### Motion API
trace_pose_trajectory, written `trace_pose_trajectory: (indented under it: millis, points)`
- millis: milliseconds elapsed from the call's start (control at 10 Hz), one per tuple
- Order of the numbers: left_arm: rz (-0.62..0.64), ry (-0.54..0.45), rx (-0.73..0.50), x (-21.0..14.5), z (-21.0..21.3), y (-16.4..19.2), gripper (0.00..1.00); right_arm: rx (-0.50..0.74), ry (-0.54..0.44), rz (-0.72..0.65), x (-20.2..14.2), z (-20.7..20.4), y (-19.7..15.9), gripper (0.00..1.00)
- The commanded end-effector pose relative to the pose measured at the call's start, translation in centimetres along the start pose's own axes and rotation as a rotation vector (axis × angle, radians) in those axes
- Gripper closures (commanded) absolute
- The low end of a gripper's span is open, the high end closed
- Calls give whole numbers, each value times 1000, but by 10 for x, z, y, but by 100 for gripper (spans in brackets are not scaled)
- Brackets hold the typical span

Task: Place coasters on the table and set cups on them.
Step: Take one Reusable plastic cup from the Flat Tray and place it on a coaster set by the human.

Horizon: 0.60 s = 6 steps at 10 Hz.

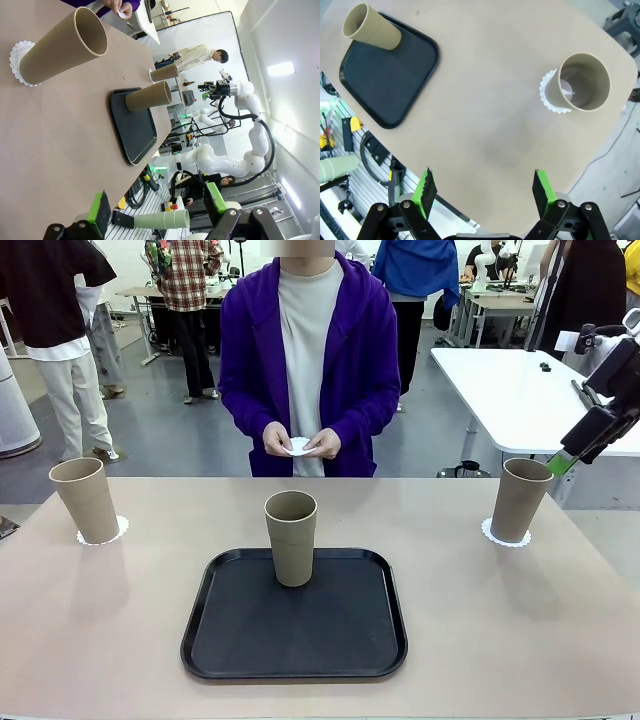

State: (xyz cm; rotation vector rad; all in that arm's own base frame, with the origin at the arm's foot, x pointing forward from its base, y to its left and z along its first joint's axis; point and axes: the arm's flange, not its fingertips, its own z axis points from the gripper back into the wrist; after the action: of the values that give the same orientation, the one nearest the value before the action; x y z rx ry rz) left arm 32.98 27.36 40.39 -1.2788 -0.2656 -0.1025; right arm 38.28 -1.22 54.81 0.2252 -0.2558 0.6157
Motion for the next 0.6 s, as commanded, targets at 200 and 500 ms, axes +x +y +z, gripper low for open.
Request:
trace_pose_trajectory:
  millis: [200,500]
  points:
    - [-1,-9,-7,0,2,-2,0,-84,56,-381,-23,-6,-13,0]
    - [-1,-9,-7,0,2,-2,0,-130,75,-503,-47,-20,-22,0]
